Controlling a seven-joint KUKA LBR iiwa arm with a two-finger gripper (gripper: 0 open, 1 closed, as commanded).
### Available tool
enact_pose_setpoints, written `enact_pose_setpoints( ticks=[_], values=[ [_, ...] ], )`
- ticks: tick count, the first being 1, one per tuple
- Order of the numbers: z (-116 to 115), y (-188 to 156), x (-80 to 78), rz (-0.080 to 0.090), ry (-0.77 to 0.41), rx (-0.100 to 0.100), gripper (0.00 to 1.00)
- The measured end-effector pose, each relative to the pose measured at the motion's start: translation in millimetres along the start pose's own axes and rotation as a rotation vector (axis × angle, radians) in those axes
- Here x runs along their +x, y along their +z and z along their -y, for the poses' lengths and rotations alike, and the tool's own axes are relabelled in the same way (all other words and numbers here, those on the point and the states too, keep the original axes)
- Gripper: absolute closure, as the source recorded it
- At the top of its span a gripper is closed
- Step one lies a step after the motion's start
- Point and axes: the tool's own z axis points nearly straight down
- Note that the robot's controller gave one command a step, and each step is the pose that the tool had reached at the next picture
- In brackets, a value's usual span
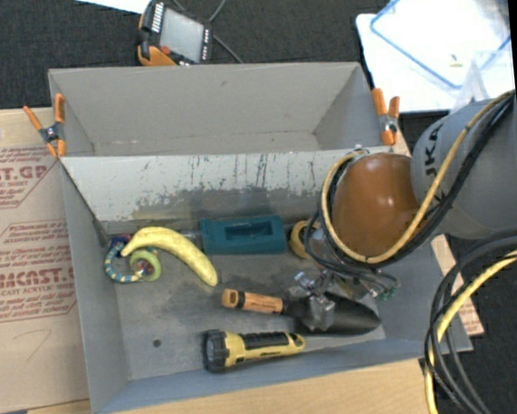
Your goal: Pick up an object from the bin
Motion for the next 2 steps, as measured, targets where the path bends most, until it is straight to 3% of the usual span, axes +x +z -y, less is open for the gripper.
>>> enact_pose_setpoints(
  ticks=[1, 2],
  values=[
    [0.0, 0.0, 0.0, 0.000, 0.000, 0.000, 1.00],
    [3.1, -85.2, -11.7, -0.003, -0.017, -0.003, 1.00]
  ],
)
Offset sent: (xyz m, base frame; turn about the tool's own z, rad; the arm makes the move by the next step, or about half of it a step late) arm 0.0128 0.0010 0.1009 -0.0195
